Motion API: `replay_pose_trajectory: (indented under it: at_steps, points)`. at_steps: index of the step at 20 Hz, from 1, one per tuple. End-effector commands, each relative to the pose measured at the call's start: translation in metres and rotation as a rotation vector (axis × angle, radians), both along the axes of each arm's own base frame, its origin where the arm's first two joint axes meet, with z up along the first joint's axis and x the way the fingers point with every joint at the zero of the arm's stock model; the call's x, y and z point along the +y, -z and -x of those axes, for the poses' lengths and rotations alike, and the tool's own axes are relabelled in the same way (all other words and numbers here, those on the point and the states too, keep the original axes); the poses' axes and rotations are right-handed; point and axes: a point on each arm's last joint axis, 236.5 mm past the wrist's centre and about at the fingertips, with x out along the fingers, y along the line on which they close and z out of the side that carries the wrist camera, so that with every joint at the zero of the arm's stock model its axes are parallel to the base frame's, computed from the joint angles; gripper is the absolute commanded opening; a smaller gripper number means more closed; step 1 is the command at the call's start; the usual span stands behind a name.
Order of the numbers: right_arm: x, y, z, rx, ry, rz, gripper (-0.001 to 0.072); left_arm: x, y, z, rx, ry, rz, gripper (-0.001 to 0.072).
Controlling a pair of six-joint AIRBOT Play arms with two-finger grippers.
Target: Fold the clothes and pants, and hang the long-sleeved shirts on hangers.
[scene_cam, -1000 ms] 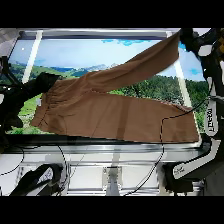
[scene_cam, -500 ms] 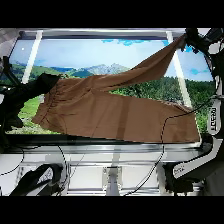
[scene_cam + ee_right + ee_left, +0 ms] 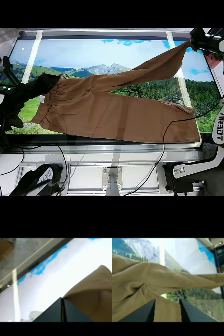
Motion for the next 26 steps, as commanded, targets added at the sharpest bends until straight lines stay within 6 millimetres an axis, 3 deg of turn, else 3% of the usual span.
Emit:
replay_pose_trajectory:
  at_steps: [1, 5, 9, 11, 13, 15, 18, 20, 23, 26]
  points:
    - [-0.026, -0.001, 0.038, 0.127, 0.074, 0.117, 0.0006, 0.001, 0.0, 0.0, 0.0, -0.001, -0.001, 0.0344]
    - [-0.037, -0.009, 0.079, 0.234, 0.105, 0.19, 0.0006, 0.001, 0.0, 0.0, -0.001, -0.001, -0.002, 0.0344]
    - [-0.058, -0.026, 0.134, 0.334, 0.179, 0.293, 0.0005, 0.001, 0.0, 0.0, -0.023, 0.014, -0.036, 0.0344]
    - [-0.056, -0.033, 0.157, 0.361, 0.178, 0.312, 0.0006, 0.002, 0.0, -0.001, -0.028, 0.012, -0.041, 0.0344]
    - [-0.052, -0.019, 0.182, 0.471, 0.135, 0.329, 0.0007, 0.003, -0.001, -0.002, -0.031, 0.005, -0.042, 0.0344]
    - [-0.05, 0.003, 0.194, 0.581, 0.087, 0.339, 0.0007, 0.007, -0.002, -0.005, -0.038, -0.012, -0.046, 0.0344]
    - [-0.048, 0.049, 0.184, 0.676, 0.054, 0.309, 0.0007, 0.011, -0.003, -0.008, -0.048, -0.033, -0.05, 0.0344]
    - [-0.051, 0.086, 0.166, 0.728, 0.036, 0.299, 0.0007, 0.013, -0.004, -0.009, -0.052, -0.042, -0.052, 0.0344]
    - [-0.062, 0.133, 0.11, 0.648, 0.088, 0.268, 0.0007, 0.018, -0.002, -0.011, -0.058, -0.055, -0.086, 0.0344]
    - [-0.069, 0.163, 0.061, 0.501, 0.246, 0.128, 0.0007, 0.02, 0.001, -0.011, -0.055, -0.054, -0.103, 0.0344]
